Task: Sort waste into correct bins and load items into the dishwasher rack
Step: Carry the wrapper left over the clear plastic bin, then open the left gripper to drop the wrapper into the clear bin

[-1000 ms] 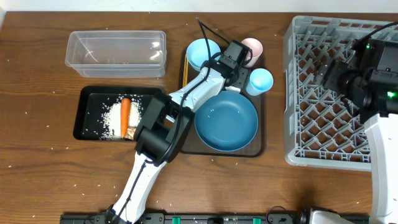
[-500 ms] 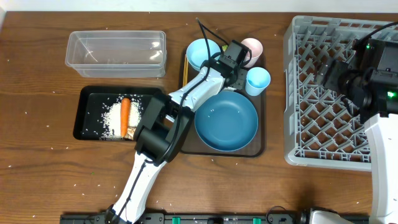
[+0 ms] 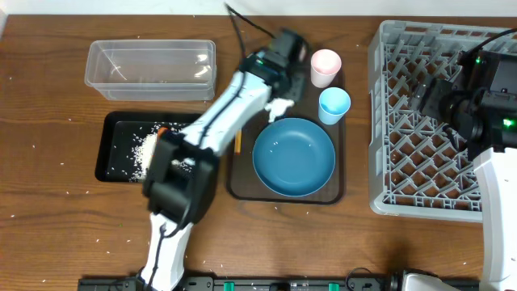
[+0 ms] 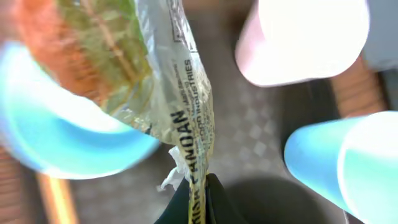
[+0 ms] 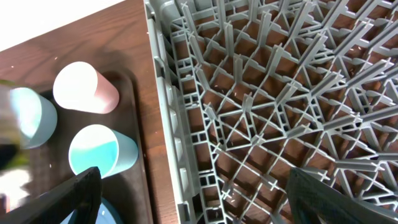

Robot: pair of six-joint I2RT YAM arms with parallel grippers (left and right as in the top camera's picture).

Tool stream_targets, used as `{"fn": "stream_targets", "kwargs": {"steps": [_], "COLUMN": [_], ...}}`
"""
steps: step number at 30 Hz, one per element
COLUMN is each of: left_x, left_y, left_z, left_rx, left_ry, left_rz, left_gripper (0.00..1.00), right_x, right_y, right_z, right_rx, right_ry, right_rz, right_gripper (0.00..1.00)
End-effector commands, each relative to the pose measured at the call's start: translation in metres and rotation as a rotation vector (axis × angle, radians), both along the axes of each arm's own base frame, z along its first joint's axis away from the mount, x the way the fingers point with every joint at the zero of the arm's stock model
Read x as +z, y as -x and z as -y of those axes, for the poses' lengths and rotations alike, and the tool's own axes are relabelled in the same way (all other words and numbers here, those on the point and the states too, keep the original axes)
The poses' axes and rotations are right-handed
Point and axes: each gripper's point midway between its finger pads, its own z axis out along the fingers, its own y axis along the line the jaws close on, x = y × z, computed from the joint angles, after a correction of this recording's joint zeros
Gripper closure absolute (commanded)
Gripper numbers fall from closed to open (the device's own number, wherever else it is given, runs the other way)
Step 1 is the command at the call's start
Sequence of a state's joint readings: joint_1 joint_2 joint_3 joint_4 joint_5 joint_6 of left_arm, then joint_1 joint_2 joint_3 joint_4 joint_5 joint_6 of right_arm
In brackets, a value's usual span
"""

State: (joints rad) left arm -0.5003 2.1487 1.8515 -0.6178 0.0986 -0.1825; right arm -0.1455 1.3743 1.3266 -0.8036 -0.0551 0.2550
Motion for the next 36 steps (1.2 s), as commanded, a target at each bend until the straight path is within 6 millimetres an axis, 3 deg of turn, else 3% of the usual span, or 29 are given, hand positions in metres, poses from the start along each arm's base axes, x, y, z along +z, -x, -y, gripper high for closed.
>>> {"fn": "stream_targets", "kwargs": {"steps": [1,10,19,28,36], "left_x": [0.025,0.033,0.049,0.054,0.036], "left_y": [-0.011,-0.051,-0.086,-0.098,-0.091], "left_z": [-0.03,-0.134,-0.209,-0.26,-0.273], "left_rx": [0.057,0.225,0.325,0.366,0.382], "left_ry": [-0.001,-0.178,-0.201,-0.241,-0.254], "left_rz": [0.036,0.125,0.23,0.271,0.23], "left_gripper": [0.94,0.94,0.94,0.94,0.94], "right_x": [0.001,0.001,0.001,0.001,0.001], "right_y": [-0.001,-0.001,-0.001,-0.002,-0.002], "right_z": [0.0,0.0,0.0,-0.001,-0.002], "right_rx": [0.005,0.005,0.005,0.011,0.013], "right_ry": [0.011,0.011,0.011,0.005,0.003], "right_rz": [0.0,0.001,0.002,0.005,0.005], "right_gripper": [0.13,0.12,0.12,0.12,0.12]}}
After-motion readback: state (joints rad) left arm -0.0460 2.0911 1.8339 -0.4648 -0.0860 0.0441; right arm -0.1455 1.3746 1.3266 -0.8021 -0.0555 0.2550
